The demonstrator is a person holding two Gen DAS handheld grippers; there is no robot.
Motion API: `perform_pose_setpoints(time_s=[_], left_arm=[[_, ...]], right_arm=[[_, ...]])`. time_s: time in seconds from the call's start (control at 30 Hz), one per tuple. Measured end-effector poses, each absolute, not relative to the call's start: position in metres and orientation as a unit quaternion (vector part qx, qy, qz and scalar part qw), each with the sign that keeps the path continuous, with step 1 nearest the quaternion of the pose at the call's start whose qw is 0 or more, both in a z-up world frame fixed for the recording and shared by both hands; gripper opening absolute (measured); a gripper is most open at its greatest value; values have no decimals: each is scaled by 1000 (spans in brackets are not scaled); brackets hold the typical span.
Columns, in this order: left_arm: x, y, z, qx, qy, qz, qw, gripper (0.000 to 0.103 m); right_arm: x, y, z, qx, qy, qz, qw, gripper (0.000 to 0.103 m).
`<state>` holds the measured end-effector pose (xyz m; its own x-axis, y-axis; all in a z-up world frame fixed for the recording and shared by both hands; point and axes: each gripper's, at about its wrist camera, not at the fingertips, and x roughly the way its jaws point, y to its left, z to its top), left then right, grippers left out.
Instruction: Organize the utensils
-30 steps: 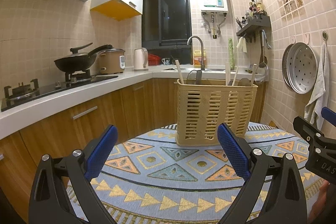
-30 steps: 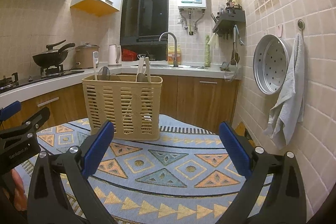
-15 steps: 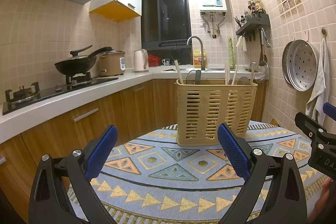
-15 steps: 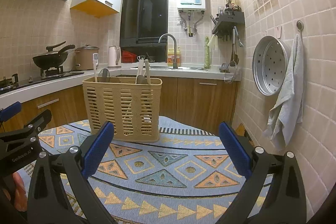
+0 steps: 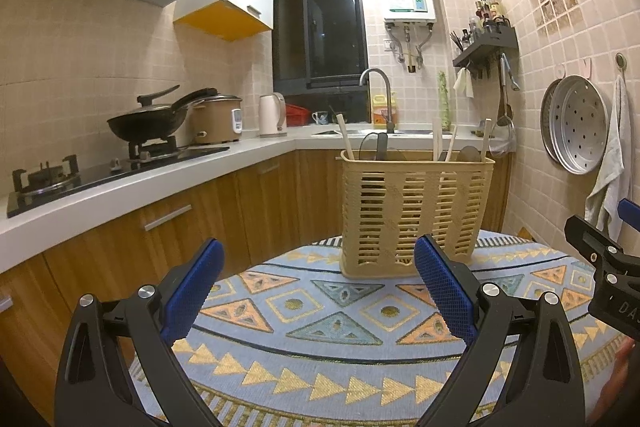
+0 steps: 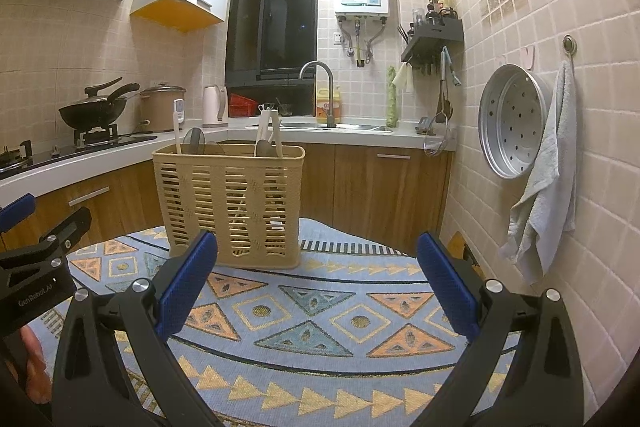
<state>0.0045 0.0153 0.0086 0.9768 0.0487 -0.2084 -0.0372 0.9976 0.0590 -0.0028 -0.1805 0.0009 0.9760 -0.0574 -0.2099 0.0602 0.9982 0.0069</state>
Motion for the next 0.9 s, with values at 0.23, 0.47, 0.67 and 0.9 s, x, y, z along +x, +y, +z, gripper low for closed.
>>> perform_pose_setpoints(time_s=[0.23,0.47,0.67,0.9], left_arm=[[4,14,8,28,102,19,994,93],[1,12,8,31,99,22,994,93],[1,10,7,37,100,23,994,93],[1,8,8,40,101,26,994,93]], right_arm=[[-1,-182,1,10,108,-31,994,95],[0,-182,-1,7,112,-32,993,95],[2,-182,-1,9,115,-31,993,95],[1,-185,-1,13,114,-31,993,95]])
